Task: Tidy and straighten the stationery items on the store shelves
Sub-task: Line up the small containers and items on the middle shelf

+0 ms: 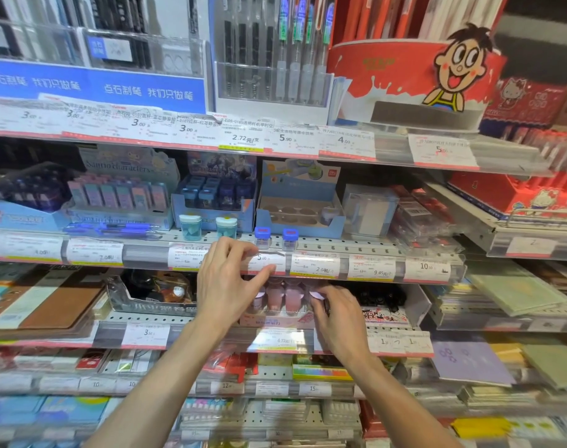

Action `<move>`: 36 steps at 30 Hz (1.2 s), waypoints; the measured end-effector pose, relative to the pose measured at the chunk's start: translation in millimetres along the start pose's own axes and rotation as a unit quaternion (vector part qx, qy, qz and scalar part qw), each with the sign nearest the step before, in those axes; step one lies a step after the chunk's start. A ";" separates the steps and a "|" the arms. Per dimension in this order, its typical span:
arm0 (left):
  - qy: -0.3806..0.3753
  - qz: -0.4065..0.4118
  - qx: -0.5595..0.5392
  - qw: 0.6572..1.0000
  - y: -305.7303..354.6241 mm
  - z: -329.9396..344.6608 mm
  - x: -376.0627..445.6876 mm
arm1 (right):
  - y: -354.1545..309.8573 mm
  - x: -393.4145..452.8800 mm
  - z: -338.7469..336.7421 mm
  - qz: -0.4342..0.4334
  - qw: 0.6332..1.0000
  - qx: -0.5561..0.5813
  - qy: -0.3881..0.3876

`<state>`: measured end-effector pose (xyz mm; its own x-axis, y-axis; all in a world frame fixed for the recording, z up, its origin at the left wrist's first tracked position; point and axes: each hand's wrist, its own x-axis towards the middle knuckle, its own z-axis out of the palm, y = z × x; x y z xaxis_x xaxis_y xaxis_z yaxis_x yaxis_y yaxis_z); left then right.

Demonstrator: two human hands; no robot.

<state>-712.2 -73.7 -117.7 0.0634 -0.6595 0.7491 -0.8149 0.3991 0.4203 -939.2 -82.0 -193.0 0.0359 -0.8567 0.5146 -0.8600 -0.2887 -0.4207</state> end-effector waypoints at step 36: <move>-0.031 0.048 -0.013 0.998 -8.3 -18.6 3.4 | -50.1 -6.1 -59.7 -0.060 0.997 -0.001 -0.049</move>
<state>-694.5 -67.4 -109.2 -0.0515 -0.6547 0.7541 -0.8003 0.4787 0.3610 -926.7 -36.8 -130.4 0.1888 -0.8538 0.4852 -0.8475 -0.3912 -0.3586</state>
